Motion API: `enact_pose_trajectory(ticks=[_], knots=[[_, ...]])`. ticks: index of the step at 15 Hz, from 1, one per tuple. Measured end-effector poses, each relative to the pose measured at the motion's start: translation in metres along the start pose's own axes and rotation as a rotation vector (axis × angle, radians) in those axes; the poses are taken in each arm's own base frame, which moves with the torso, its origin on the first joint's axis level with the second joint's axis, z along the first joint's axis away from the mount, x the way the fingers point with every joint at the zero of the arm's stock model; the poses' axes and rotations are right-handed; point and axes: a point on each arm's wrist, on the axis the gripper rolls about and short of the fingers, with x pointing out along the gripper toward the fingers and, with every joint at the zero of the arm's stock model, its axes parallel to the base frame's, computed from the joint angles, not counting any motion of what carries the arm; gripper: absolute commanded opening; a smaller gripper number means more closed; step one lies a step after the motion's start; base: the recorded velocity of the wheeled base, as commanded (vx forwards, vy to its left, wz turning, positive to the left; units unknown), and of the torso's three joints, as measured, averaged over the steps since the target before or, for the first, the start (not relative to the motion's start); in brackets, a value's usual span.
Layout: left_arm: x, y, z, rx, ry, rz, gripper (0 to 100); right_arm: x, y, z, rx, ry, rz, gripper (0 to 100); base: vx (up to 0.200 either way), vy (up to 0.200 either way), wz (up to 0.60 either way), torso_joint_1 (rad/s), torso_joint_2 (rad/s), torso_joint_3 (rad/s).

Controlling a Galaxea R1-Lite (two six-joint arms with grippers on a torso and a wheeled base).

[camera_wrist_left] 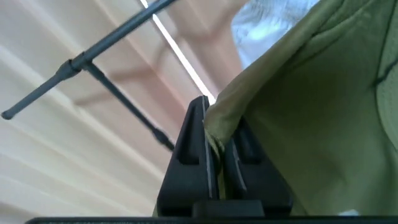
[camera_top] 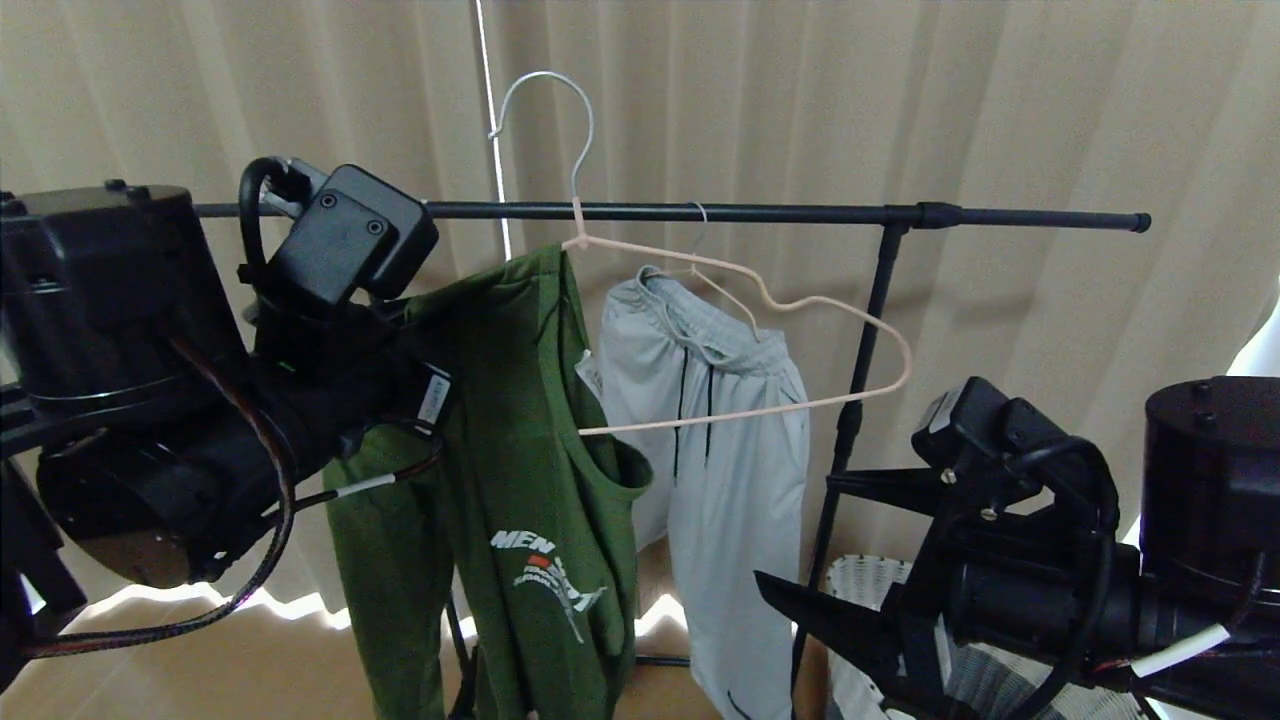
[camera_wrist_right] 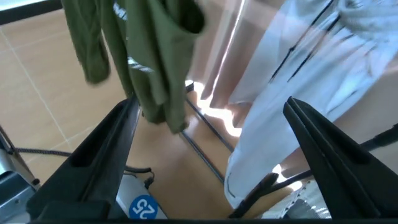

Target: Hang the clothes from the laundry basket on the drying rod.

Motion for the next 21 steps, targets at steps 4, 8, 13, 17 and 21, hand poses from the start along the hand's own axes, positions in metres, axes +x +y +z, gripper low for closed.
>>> enact_pose_trajectory(ticks=[4,8,13,17,21], knots=[[-0.003,-0.001,0.007,-0.078,-0.028,-0.013,0,0.008,0.002,0.004,-0.003,-0.061,0.006,100,0.0,0.0,0.0,0.0,0.0,0.0],[-0.008,-0.006,0.02,-0.175,-0.121,-0.035,0,0.031,0.002,0.009,0.004,-0.164,-0.013,100,0.0,0.0,0.0,0.0,0.0,0.0],[-0.013,-0.007,0.023,-0.183,-0.151,-0.066,0,0.064,0.0,0.008,0.009,-0.246,-0.035,100,0.0,0.0,0.0,0.0,0.0,0.0],[-0.014,-0.008,0.023,-0.181,-0.169,-0.102,0,0.078,0.0,-0.001,0.008,-0.212,-0.034,100,0.0,0.0,0.0,0.0,0.0,0.0],[-0.015,-0.006,0.025,-0.189,-0.186,-0.095,0,0.084,0.001,-0.022,0.008,-0.125,-0.032,100,0.0,0.0,0.0,0.0,0.0,0.0]])
